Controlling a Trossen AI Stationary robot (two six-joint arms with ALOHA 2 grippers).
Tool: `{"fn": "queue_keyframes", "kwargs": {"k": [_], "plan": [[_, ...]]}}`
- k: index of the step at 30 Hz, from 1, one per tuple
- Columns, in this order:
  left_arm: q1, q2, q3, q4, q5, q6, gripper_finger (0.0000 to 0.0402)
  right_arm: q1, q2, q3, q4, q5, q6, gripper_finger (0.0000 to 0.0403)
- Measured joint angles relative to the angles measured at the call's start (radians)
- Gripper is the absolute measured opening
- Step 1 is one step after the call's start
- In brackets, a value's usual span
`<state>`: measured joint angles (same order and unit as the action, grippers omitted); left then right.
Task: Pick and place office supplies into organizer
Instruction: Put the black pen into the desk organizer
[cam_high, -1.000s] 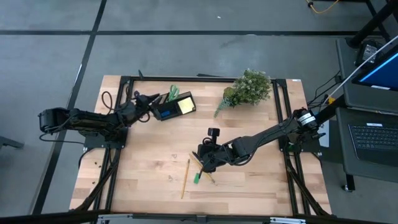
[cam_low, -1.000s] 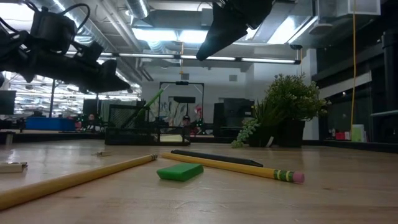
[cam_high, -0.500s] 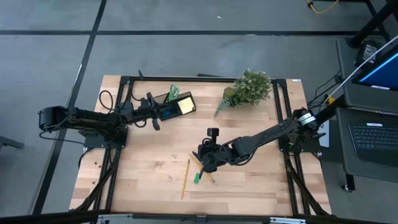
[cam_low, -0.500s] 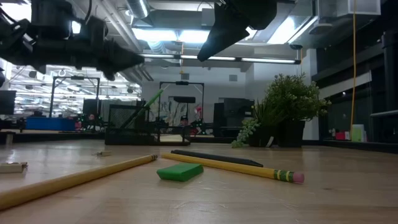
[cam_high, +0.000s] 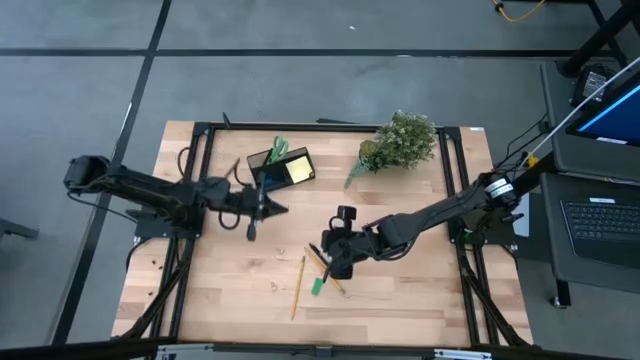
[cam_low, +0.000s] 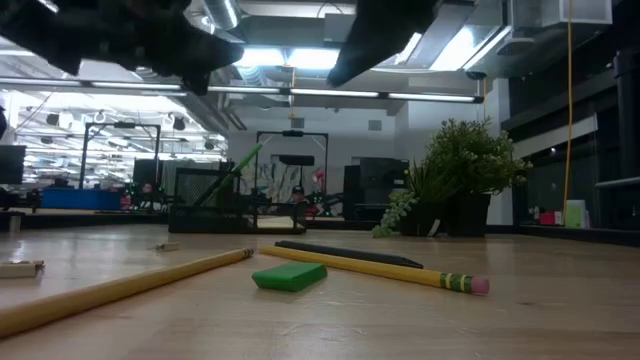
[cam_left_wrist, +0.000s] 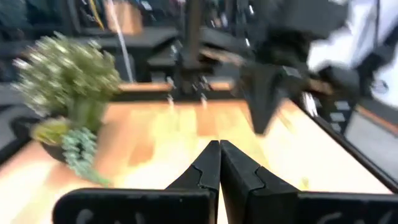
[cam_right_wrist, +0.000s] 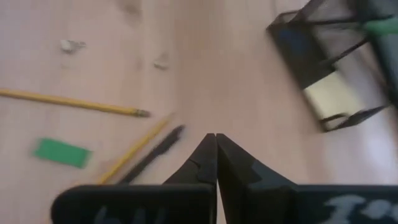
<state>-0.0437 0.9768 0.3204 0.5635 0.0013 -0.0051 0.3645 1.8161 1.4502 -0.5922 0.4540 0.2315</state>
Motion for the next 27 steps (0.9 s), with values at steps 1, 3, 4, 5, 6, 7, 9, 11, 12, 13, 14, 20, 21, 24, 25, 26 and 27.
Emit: {"fn": "queue_keyframes", "kwargs": {"k": [1, 3, 4, 5, 6, 7, 9, 11, 12, 13, 14, 20, 21, 24, 25, 26, 27], "plan": [[-0.028, 0.0, 0.013, -0.034, -0.01, 0.0, 0.0002, -0.002, -0.008, 0.0, -0.009, -0.034, 0.031, 0.0006], [-0.084, 0.0, 0.028, -0.07, -0.023, 0.0, 0.0002, -0.006, -0.018, 0.0, -0.015, -0.1, 0.085, 0.0006], [-0.112, 0.0, 0.028, -0.075, -0.028, 0.0, 0.0002, -0.009, -0.02, 0.0, -0.012, -0.131, 0.105, 0.0006], [-0.14, 0.0, 0.028, -0.079, -0.029, 0.0, 0.0001, -0.009, -0.022, 0.0, -0.014, -0.156, 0.117, 0.0006], [-0.167, 0.0, 0.028, -0.078, -0.03, -0.004, 0.0001, -0.009, -0.022, 0.0, -0.016, -0.176, 0.128, 0.0006], [-0.193, 0.0, 0.028, -0.077, -0.037, -0.005, 0.0002, -0.009, -0.023, 0.0, -0.014, -0.19, 0.13, 0.0006], [-0.244, 0.0, 0.028, -0.095, -0.083, -0.011, 0.0002, -0.009, -0.024, 0.0, -0.014, -0.194, 0.13, 0.0006], [-0.292, 0.0, 0.028, -0.133, -0.171, -0.041, 0.0001, -0.009, -0.024, 0.0, -0.012, -0.194, 0.131, 0.0006], [-0.315, 0.0, 0.028, -0.158, -0.217, -0.061, 0.0001, -0.009, -0.024, 0.0, -0.012, -0.194, 0.135, 0.0006], [-0.337, 0.0, 0.028, -0.187, -0.258, -0.082, 0.0001, -0.009, -0.024, 0.0, -0.012, -0.194, 0.148, 0.0006], [-0.359, 0.0, 0.028, -0.219, -0.295, -0.105, 0.0002, -0.009, -0.022, 0.0, -0.012, -0.194, 0.158, 0.0006], [-0.476, 0.0, 0.028, -0.276, -0.425, -0.176, 0.0002, -0.009, 0.036, 0.0, -0.005, -0.197, 0.192, 0.0006], [-0.491, 0.0, 0.028, -0.275, -0.431, -0.175, 0.0002, -0.009, 0.049, 0.0, -0.005, -0.203, 0.2, 0.0007], [-0.529, 0.0, 0.028, -0.275, -0.45, -0.175, 0.0002, -0.013, 0.083, 0.0, -0.003, -0.213, 0.239, 0.0007], [-0.538, 0.0, 0.028, -0.275, -0.457, -0.175, 0.0001, -0.015, 0.092, 0.0, -0.005, -0.215, 0.256, 0.0008], [-0.547, 0.0, 0.028, -0.276, -0.464, -0.175, 0.0001, -0.016, 0.101, 0.0, -0.008, -0.219, 0.263, 0.001], [-0.555, 0.0, 0.028, -0.276, -0.472, -0.175, 0.0002, -0.017, 0.109, 0.0, -0.009, -0.223, 0.266, 0.0013]]}}
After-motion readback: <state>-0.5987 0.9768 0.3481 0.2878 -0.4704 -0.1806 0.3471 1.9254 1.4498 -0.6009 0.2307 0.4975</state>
